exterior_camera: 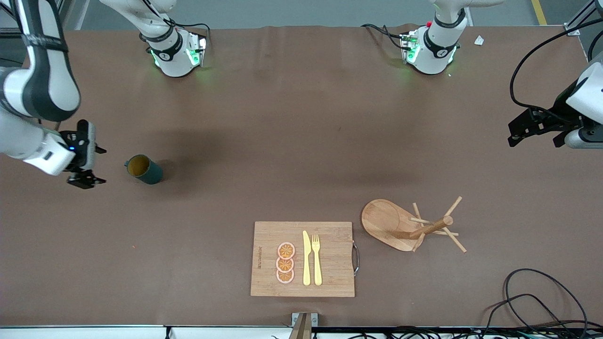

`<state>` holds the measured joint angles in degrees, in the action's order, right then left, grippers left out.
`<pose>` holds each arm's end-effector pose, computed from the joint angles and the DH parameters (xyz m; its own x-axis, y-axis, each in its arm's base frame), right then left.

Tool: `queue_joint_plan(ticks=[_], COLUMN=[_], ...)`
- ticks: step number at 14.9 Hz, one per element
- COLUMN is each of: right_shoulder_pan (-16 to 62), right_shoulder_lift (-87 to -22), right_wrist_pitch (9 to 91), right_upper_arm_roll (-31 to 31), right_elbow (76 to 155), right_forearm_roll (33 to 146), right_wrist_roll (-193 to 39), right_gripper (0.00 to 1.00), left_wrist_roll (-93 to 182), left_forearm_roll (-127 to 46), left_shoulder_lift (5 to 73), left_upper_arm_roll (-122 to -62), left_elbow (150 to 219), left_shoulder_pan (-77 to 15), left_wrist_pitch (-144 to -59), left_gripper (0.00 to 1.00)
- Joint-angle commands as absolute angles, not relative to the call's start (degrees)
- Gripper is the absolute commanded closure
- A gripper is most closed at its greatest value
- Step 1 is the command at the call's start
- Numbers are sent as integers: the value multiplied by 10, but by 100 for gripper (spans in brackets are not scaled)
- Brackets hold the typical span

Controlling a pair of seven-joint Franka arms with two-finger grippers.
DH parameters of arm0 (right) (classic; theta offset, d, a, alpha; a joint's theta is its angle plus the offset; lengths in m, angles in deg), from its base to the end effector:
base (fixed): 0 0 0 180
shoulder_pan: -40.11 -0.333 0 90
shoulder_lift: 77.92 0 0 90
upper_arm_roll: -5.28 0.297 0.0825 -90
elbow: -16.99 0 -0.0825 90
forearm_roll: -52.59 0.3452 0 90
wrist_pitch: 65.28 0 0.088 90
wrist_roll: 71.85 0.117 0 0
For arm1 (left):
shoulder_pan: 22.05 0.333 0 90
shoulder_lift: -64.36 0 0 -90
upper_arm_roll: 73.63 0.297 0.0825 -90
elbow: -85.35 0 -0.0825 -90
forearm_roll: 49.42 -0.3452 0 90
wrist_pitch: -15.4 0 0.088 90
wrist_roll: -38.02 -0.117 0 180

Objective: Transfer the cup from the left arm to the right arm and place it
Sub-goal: 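Open the right gripper and lift it off the mug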

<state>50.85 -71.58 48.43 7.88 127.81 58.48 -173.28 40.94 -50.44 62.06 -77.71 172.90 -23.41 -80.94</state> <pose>0.5361 -0.0698 0.4133 -0.0108 0.9942 0.1067 0.9990 0.0153 -0.0418 0.5378 -0.0485 0.6036 0.9925 -0.0449 0.1137 -0.0442 -0.9990 -0.0092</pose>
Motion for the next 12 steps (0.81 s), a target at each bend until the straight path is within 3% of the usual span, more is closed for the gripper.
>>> queue_joint_plan(ticks=[1, 12], right_shoulder_pan=[520, 514], right_shoulder_lift=[-730, -771], right_wrist_pitch=[472, 299], right_upper_arm_roll=[86, 91], right_elbow=[1243, 1099], right_forearm_roll=[590, 572], right_wrist_roll=[-1593, -1185], right_gripper=[0, 0], left_wrist_roll=[395, 395], left_forearm_roll=[-508, -509], left_shoulder_lift=[624, 622], left_upper_arm_roll=[-778, -778], left_elbow=[1729, 1728], left_shoulder_pan=[-233, -234], left_wrist_pitch=[-814, -815], left_gripper=[0, 0])
